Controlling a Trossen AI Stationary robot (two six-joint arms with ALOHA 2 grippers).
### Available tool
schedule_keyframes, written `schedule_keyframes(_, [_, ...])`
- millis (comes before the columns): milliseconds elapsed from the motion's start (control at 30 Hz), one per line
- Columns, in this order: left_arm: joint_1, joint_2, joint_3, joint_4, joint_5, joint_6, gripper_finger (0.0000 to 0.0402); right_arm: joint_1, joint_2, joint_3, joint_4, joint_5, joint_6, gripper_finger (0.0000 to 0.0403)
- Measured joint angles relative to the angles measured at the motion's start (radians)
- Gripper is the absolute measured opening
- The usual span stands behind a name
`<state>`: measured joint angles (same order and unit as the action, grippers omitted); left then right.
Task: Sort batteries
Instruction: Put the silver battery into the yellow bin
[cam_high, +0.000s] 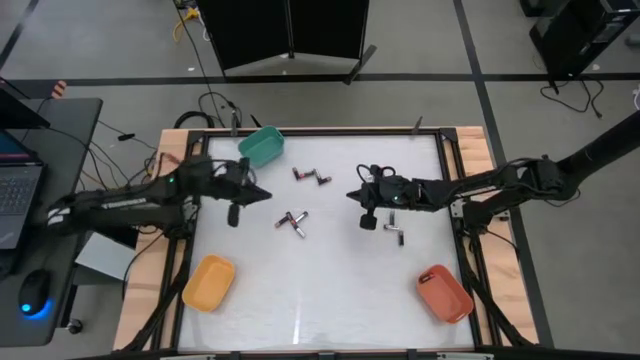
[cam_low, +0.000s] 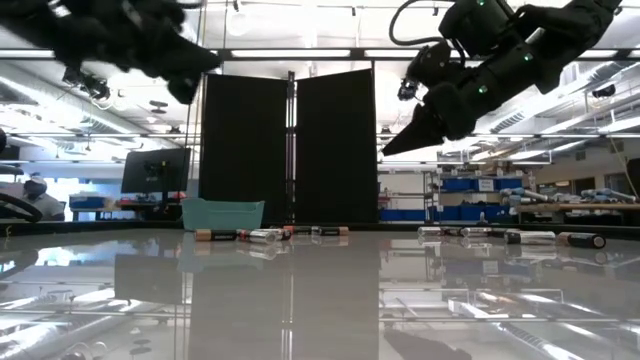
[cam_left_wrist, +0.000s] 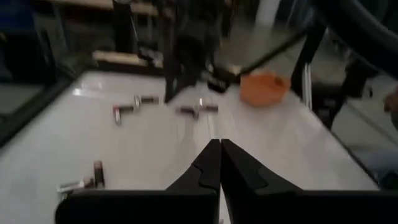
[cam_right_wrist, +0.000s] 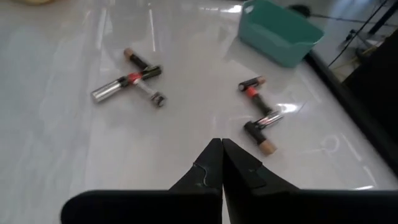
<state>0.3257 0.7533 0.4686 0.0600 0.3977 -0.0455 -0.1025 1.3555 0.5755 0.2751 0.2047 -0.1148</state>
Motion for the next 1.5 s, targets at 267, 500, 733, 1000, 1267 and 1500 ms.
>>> schedule_keyframes(267, [-0.057,0.261,0.227,-0.303,-0.004,0.153,0.0015,-0.051,-0.064,0.000,-0.048,0.003,-0.012,0.0010])
schedule_keyframes(500, [-0.175,0.459,0.344,-0.397,-0.123,0.285,0.0032,-0.053,-0.068,0.000,-0.093,0.003,-0.005,0.0011])
schedule_keyframes(733, [-0.248,0.643,0.445,-0.464,-0.154,0.354,0.0079,-0.053,-0.067,0.000,-0.115,0.003,0.007,0.0011])
schedule_keyframes(1000, [-0.259,0.832,0.542,-0.545,-0.165,0.370,0.0121,-0.050,-0.067,0.000,-0.119,-0.001,0.010,0.0011])
schedule_keyframes(1267, [-0.283,0.954,0.605,-0.564,-0.170,0.470,0.0136,-0.050,-0.067,0.000,-0.128,-0.016,0.010,0.0011])
schedule_keyframes(1500, [-0.287,1.037,0.616,-0.530,-0.205,0.483,0.0136,-0.050,-0.067,0.000,-0.139,-0.016,0.010,0.0011])
